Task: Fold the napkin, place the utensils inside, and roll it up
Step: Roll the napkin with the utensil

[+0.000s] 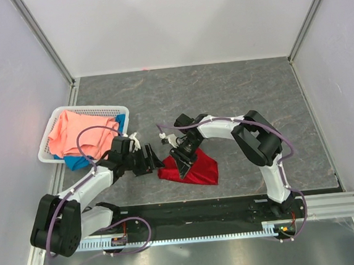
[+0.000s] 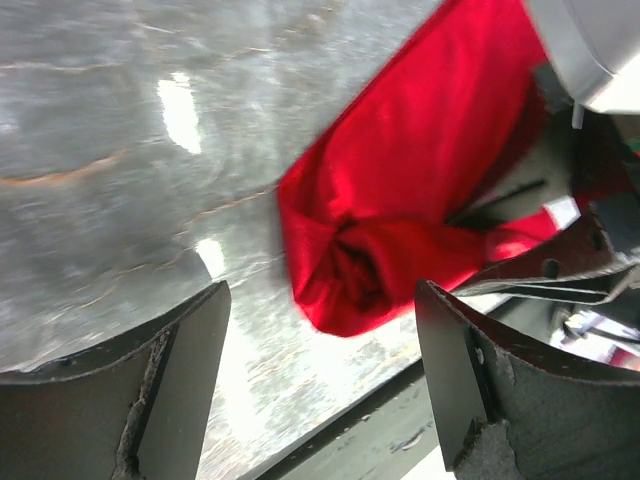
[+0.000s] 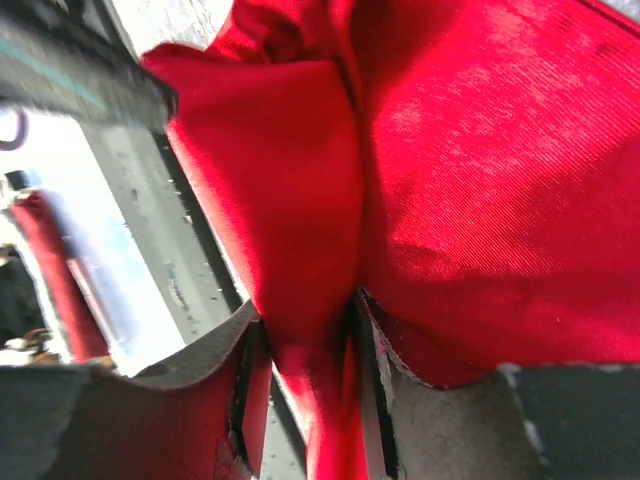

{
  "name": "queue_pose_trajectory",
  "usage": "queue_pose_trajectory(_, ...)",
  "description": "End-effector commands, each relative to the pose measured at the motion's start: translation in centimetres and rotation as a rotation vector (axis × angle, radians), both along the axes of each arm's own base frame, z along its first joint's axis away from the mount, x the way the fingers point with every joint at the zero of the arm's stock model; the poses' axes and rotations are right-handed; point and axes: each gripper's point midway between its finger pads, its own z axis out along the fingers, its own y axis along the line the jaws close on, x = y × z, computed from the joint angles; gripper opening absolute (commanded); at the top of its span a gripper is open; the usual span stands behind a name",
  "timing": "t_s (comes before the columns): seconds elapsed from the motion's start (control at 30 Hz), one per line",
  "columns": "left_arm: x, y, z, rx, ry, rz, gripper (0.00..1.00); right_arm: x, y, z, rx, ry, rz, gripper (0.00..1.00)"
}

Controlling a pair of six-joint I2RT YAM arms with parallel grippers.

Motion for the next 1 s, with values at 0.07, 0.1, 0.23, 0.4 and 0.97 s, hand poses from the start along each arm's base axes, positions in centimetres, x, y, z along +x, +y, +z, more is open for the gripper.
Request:
queue_pose_trajectory(0.07, 0.1, -2.4, 0.6, -0.164, -0.016, -0.035, 0.81, -0.2, -1.4, -2.9, -0.098, 0.079, -0.023, 0.44)
queue_pose_trajectory(0.1, 0.1, -2.3, 0.5, -0.161, -0.01, -0.034, 0.81, -0.1, -1.4, -2.9, -0.099, 0.08, -0.026, 0.44)
queue_pose_trajectory(0.23, -0.1, -2.6, 0.3, -0.169, 0.008, -0.052, 0.75, 0.4, -1.3, -3.0, -0.099, 0.074, -0.035, 0.44)
queue_pose_trajectory(0.4, -0.1, -2.8, 0.0, -0.179, -0.002, -0.069, 0.61, 1.0, -1.4, -3.5, -0.108, 0.082, -0.055, 0.44)
queue_pose_trajectory(0.97, -1.0, -3.3, -0.9, -0.198, 0.076, -0.113, 0.02, 5.3, -0.2, 1.4, -0.041, -0.078, -0.143, 0.7)
